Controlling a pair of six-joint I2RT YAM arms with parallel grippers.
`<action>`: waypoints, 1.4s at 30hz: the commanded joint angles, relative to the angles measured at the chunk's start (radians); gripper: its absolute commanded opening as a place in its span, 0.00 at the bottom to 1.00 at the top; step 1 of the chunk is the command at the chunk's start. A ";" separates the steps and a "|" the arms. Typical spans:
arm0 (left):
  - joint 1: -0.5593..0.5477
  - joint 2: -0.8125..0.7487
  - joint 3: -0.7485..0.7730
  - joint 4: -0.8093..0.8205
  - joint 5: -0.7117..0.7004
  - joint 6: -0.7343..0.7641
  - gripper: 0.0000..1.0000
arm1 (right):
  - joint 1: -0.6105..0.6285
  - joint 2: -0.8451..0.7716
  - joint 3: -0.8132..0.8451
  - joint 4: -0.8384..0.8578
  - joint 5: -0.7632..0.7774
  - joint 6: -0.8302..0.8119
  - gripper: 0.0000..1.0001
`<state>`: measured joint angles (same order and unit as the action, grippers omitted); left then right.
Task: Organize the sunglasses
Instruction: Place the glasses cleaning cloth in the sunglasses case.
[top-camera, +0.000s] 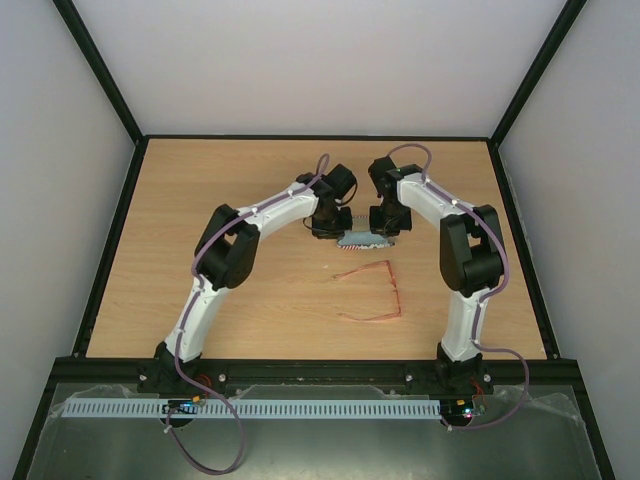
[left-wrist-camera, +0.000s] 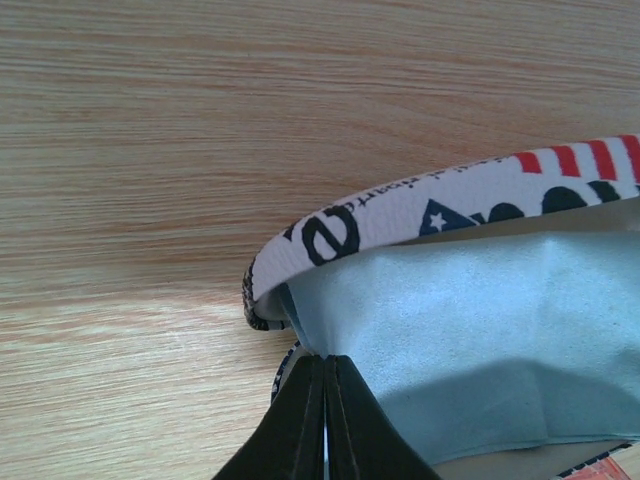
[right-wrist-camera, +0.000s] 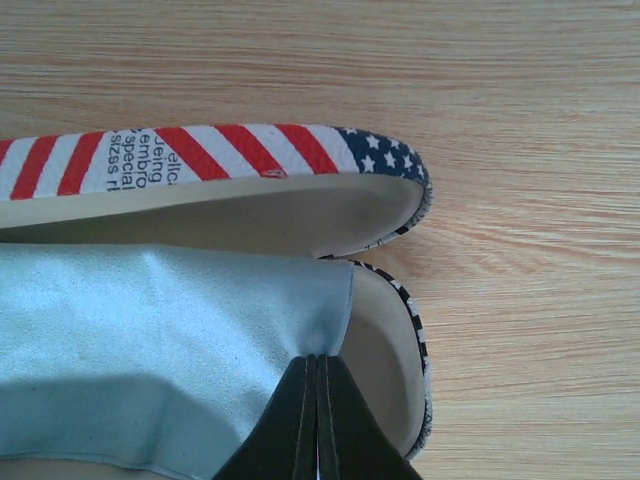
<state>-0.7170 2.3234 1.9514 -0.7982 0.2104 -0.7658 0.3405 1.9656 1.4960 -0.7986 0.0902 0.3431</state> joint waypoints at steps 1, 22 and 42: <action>-0.006 0.014 0.016 -0.010 0.010 0.017 0.02 | -0.003 0.017 -0.010 -0.018 0.024 -0.009 0.01; -0.005 -0.005 -0.011 -0.004 0.008 0.023 0.02 | -0.003 0.032 -0.037 -0.007 0.043 -0.003 0.01; -0.001 -0.058 -0.053 -0.013 -0.008 0.016 0.25 | -0.003 0.035 -0.001 -0.030 0.058 0.009 0.21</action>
<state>-0.7189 2.3219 1.9110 -0.7925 0.2092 -0.7509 0.3405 1.9812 1.4742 -0.7799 0.1284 0.3473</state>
